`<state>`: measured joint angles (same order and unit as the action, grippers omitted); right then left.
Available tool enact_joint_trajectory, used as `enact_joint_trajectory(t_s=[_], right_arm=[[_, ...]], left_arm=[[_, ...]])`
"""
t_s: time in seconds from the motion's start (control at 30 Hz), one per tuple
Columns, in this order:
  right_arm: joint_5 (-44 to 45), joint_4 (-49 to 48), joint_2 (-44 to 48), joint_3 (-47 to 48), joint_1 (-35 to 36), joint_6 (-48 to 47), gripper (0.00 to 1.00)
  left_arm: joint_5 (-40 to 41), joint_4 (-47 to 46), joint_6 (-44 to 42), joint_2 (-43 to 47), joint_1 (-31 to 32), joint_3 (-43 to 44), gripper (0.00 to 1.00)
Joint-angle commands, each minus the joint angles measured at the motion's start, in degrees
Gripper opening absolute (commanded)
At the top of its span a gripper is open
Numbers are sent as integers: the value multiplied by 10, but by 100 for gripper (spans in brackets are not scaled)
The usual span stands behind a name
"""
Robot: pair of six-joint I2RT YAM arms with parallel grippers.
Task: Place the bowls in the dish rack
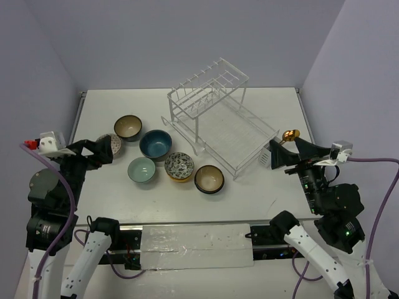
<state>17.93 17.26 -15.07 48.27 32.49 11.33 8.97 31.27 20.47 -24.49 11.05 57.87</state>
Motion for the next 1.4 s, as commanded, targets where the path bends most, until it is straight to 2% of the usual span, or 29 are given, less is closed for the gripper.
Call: enact_joint_trajectory(t_s=[0.0,0.2,0.37,0.5,0.7,0.9,1.1,1.23,1.37], right_arm=[[-11,-7,-4,-5,3,11,100],[-61,21,-22,-9,4,33,100],[-57,21,-53,-22,5,62,100],[-72,25,-74,-24,4,69,100],[-57,52,-132,-12,4,85,100],[-84,59,-216,-14,4,103,100],[-85,45,-246,-18,5,106,100],[-70,40,-248,-20,5,110,98],[-46,52,-250,-22,5,103,98]], left_arm=[[-9,-6,9,-6,2,-4,99],[-16,7,19,-13,3,-18,99],[-26,28,26,-44,2,-25,99],[-29,65,48,-89,2,-16,99],[-84,111,63,-189,2,-3,99],[-106,105,79,-237,14,-28,99],[-94,64,133,-302,77,-49,97],[-52,40,162,-375,151,-36,93],[-9,29,165,-461,199,-11,82]])
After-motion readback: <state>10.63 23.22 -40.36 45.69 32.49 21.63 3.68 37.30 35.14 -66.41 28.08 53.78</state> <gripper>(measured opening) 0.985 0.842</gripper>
